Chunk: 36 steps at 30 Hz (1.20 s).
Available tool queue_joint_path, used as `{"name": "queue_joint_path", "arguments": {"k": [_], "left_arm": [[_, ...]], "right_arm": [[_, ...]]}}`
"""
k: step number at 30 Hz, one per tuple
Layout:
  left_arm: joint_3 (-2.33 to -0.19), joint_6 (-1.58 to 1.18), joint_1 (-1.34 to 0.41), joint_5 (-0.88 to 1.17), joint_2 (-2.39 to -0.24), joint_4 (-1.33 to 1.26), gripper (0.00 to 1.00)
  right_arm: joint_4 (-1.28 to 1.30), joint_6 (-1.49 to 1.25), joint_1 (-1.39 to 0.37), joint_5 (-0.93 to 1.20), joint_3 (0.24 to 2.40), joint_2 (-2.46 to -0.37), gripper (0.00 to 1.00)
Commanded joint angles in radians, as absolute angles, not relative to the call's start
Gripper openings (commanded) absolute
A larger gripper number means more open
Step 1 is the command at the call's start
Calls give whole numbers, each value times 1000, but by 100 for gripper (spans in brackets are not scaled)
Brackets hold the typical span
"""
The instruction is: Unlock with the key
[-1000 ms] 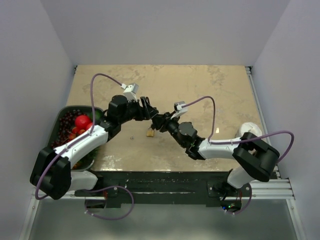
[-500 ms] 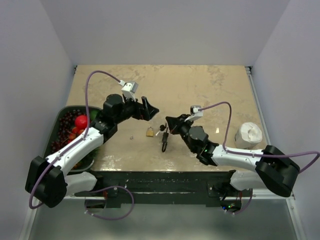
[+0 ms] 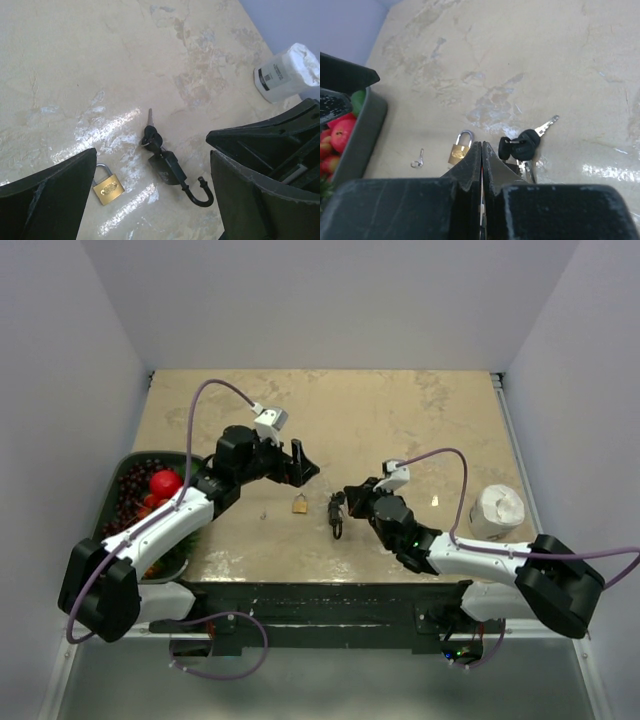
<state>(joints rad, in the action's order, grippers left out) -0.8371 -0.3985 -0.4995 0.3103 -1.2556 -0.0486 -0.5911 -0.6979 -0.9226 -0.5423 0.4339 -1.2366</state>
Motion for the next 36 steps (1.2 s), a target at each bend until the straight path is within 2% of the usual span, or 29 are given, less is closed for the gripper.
{"name": "queue_joint_path", "arguments": {"k": [1, 2, 3, 6, 7, 14, 23, 29, 36], "left_arm": [[-877, -331, -495, 330, -1307, 29, 99], [-877, -330, -497, 330, -1315, 34, 99], [-877, -327, -497, 333, -1324, 37, 99], [-882, -327, -497, 344, -1338, 32, 99], [-885, -325, -497, 345, -1339, 32, 99], [-884, -310, -497, 336, -1341, 54, 99], [-890, -301, -495, 342, -1353, 55, 99], [-891, -301, -497, 347, -1359, 57, 99], [-891, -291, -497, 338, -1348, 51, 99]], "right_arm": [[-485, -644, -919, -522, 485, -1212, 8], [-474, -618, -919, -450, 498, -1221, 15], [-459, -562, -919, -418, 518, -1254, 30], [-329, -544, -920, -304, 632, -1328, 45], [-298, -549, -920, -293, 665, -1363, 47], [-177, -578, -920, -319, 762, -1474, 50], [-123, -606, -922, -380, 735, -1480, 53], [-95, -624, -920, -385, 770, -1555, 54], [-97, -620, -920, -433, 723, -1456, 57]]}}
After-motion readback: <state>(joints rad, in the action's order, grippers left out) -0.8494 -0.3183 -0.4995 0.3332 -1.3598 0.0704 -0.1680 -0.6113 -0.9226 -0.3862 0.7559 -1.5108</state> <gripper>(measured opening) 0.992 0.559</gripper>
